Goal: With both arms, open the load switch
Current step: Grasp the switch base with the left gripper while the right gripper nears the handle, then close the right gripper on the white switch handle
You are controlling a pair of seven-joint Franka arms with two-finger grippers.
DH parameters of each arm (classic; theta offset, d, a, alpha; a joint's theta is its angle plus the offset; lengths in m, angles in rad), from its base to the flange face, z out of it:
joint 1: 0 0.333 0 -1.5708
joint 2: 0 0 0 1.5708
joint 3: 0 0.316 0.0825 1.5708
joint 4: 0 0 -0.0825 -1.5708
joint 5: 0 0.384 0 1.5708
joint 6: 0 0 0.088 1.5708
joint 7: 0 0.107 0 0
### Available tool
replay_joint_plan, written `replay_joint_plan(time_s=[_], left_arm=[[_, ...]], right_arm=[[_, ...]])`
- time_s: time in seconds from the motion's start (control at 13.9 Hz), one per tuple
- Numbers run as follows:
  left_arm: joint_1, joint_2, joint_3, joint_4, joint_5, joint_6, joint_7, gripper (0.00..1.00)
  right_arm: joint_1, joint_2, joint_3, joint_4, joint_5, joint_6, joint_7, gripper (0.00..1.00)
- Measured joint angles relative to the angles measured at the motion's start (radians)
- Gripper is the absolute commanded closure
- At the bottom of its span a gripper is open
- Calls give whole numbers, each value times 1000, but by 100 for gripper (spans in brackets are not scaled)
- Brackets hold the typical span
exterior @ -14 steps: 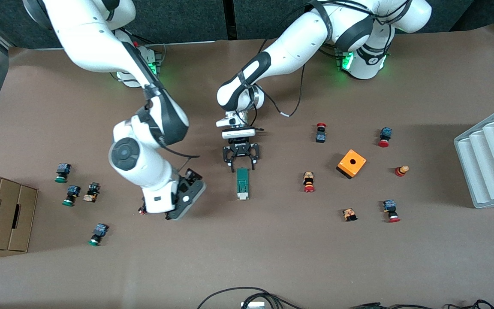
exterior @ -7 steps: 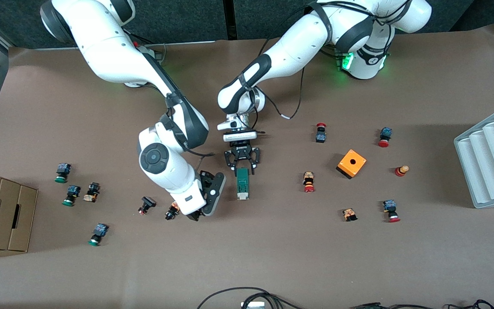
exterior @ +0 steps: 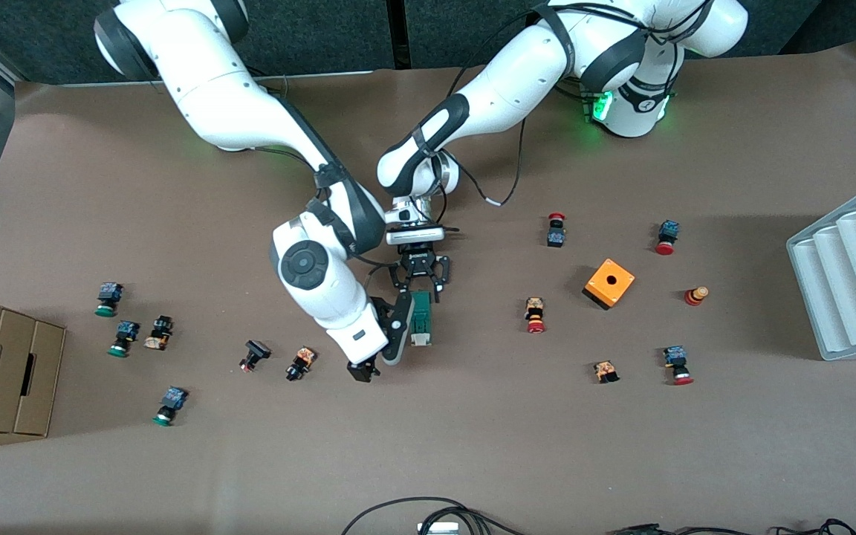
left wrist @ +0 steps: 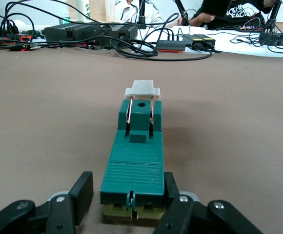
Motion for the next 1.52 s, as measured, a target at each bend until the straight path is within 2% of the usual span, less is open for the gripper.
replay_joint_plan(time_s=[0.22,0.36,0.51,0.58,0.72,0.87,1.15,1.52], left_arm=[[-2,1,0,2,0,0,-1,41],[-3,2,0,6,0,0,-1,41],[-8,4,0,9,0,0,-1,46],[-10,4,-1,9,0,0,-1,51],[-11,4,-1,9,-3,-7,-1,72],[-12,5,-1,9,-2,-8,-1,84],[-12,5,-1,9,-2,-8,-1,84],[-12,5,-1,9,-2,-8,-1,84]], right_arm=[[61,24,-46,11,0,3,0,0],[69,41,-48,23,0,7,-10,0],[73,64,-48,40,0,11,-35,0],[78,75,-48,50,0,16,-40,0],[91,92,-48,61,0,29,-40,0],[105,104,-48,64,0,42,-40,1],[126,135,-48,68,0,84,-40,14],[131,154,-49,74,0,100,-40,18]])
